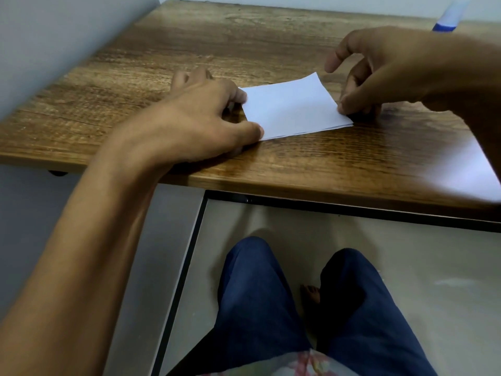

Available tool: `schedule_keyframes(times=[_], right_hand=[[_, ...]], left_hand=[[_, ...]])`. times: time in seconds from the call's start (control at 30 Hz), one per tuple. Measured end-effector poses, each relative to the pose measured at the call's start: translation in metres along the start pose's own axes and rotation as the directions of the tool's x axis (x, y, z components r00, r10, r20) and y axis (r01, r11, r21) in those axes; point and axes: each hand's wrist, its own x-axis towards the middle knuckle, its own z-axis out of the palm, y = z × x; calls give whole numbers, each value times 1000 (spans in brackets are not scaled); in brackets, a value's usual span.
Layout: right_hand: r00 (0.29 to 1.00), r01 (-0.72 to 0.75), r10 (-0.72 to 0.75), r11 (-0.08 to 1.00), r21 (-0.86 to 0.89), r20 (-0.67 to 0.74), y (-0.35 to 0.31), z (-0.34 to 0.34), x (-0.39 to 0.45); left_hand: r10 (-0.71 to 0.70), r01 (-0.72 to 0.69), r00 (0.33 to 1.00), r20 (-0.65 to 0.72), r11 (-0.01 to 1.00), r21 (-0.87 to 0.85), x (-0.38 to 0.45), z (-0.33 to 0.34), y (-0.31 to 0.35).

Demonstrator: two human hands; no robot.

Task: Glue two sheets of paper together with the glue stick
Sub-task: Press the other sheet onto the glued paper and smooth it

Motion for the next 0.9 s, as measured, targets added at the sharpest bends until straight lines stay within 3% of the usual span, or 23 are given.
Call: schedule_keyframes(times=[0.07, 0.13, 0.17, 0.27, 0.37, 0.6, 0.77, 0.9], right_hand=[[988, 39, -53, 995, -95, -147, -6, 5, -4], [929, 140, -183, 979, -151, -322, -20, 16, -11], [913, 204, -241, 968, -145, -330, -30, 25, -15], [920, 366, -358, 930, 22, -156, -63, 59, -22], [932, 362, -357, 915, 178, -60, -74, 80, -16], [954, 297, -288, 946, -132, 80, -46, 82, -3], [988, 150, -152, 928, -341, 21, 0, 55, -5], [993, 114, -111, 924, -364, 30, 17, 47, -7]], left_hand=[[-2, 2, 1000, -2, 1000, -5, 0, 1, 0], [-1, 1, 1000, -3, 1000, 6, 1, 1, 2], [2, -2, 1000, -3, 1000, 18, 0, 1, 3], [36, -36, 999, 28, 999, 13, -1, -1, 1], [78, -78, 995, 66, 997, -9, -1, -3, -2], [-1, -1, 999, 40, 1000, 31, -3, -1, 3], [3, -3, 1000, 18, 999, 35, -2, 1, 1], [12, -15, 999, 36, 997, 73, 4, -4, 2]])
